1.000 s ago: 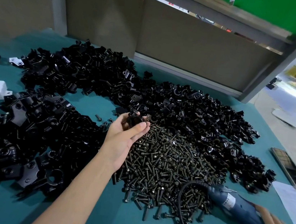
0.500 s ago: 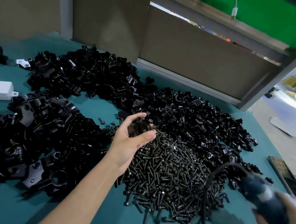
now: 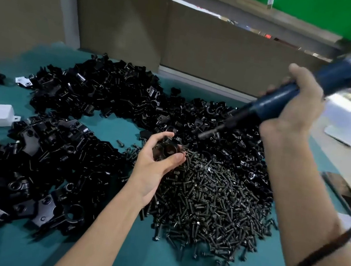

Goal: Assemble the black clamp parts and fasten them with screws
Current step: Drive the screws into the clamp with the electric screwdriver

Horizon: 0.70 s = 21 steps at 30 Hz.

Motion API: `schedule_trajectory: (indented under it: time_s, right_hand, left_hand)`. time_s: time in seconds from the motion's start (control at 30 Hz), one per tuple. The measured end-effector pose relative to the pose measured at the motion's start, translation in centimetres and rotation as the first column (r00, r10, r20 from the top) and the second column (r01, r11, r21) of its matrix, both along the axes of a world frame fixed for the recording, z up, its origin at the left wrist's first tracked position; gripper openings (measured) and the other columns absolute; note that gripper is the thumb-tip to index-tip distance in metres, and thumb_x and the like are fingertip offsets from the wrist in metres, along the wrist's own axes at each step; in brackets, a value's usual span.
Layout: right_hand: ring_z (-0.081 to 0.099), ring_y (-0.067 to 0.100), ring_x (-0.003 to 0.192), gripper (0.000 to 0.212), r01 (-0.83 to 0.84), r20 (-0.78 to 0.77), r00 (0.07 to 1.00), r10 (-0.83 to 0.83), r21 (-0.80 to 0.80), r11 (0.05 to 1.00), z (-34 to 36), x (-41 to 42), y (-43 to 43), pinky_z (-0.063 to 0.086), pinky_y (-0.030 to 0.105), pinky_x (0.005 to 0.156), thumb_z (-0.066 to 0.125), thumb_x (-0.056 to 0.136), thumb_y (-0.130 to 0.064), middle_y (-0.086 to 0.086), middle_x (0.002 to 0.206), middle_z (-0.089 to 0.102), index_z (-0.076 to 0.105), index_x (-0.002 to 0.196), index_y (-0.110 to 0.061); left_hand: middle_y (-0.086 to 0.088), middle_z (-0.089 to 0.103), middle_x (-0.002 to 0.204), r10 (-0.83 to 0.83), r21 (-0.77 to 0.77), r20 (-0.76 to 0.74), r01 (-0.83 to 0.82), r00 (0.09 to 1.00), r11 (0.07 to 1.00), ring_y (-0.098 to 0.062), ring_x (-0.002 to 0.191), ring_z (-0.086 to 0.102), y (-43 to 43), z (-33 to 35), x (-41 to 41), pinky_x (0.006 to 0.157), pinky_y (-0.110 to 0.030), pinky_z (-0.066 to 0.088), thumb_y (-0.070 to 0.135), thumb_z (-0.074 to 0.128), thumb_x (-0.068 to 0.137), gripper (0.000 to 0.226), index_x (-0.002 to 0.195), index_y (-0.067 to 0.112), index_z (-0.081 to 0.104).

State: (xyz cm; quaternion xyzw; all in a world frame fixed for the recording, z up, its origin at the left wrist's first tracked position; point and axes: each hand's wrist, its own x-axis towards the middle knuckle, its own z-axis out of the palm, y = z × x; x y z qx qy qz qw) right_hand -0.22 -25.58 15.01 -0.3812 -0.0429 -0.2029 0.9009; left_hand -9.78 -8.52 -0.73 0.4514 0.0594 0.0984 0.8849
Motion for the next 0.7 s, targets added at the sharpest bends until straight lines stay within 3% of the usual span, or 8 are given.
schedule_trajectory:
  time_s: [0.03,0.13,0.33,0.5,0.63,0.7]
  right_hand:
    - [0.050,0.016,0.047,0.028,-0.095,-0.099,0.991,0.089,-0.052,0.994,1.1,0.1,2.7,0.045,0.025,0.049,0.069,0.081,-0.003,0.003,0.064,0.052,0.049,0.101,-0.007]
    - [0.048,0.016,0.046,0.024,-0.220,-0.152,0.967,0.203,-0.105,0.970,0.6,-0.1,5.6,0.044,0.026,0.049,0.067,0.081,-0.003,0.004,0.061,0.051,0.049,0.097,-0.006]
    - [0.047,0.018,0.045,0.035,-0.215,-0.201,0.963,0.182,-0.156,0.964,-0.1,0.9,6.8,0.044,0.028,0.047,0.066,0.079,-0.001,0.005,0.060,0.051,0.046,0.108,-0.007]
    - [0.044,0.018,0.044,0.025,-0.239,-0.202,0.957,0.207,-0.146,0.960,-0.2,1.1,6.7,0.043,0.028,0.047,0.064,0.080,-0.001,0.005,0.060,0.049,0.046,0.096,-0.006]
    - [0.043,0.018,0.046,0.021,-0.248,-0.189,0.957,0.218,-0.151,0.957,-0.3,1.2,6.5,0.042,0.028,0.047,0.063,0.080,-0.002,0.006,0.061,0.048,0.047,0.091,-0.006]
    - [0.043,0.018,0.046,0.016,-0.259,-0.182,0.956,0.230,-0.160,0.952,-0.2,1.3,6.5,0.042,0.028,0.047,0.063,0.079,-0.002,0.006,0.060,0.049,0.048,0.083,-0.006]
  left_hand:
    - [-0.013,0.075,0.100,0.000,0.011,-0.006,0.000,1.000,1.000,-0.026,0.098,0.072,0.0,0.0,0.0,0.089,-0.031,0.056,0.009,0.081,0.061,0.053,0.109,0.028,0.069]
    - [-0.010,0.075,0.099,-0.006,0.036,-0.011,0.006,1.000,0.999,-0.027,0.102,0.070,-0.1,-0.2,0.1,0.096,-0.038,0.053,0.014,0.083,0.058,0.055,0.109,0.026,0.067]
    - [-0.007,0.075,0.096,-0.026,0.064,0.001,0.026,1.000,0.998,-0.027,0.102,0.070,-0.2,-0.2,0.2,0.103,-0.044,0.051,0.013,0.083,0.061,0.056,0.113,0.021,0.063]
    - [-0.011,0.074,0.103,-0.051,0.103,-0.025,0.053,0.998,0.993,-0.033,0.108,0.069,-0.2,-0.1,0.1,0.110,-0.050,0.043,0.020,0.086,0.055,0.065,0.115,0.024,0.062]
    - [-0.016,0.072,0.104,-0.067,0.121,-0.033,0.070,0.997,0.990,-0.033,0.102,0.071,-0.2,0.0,0.0,0.106,-0.050,0.049,0.016,0.086,0.057,0.064,0.116,0.022,0.062]
    - [-0.018,0.072,0.106,-0.068,0.146,-0.039,0.073,0.997,0.987,-0.039,0.109,0.068,-0.2,0.0,-0.1,0.106,-0.051,0.049,0.013,0.089,0.060,0.059,0.112,0.025,0.064]
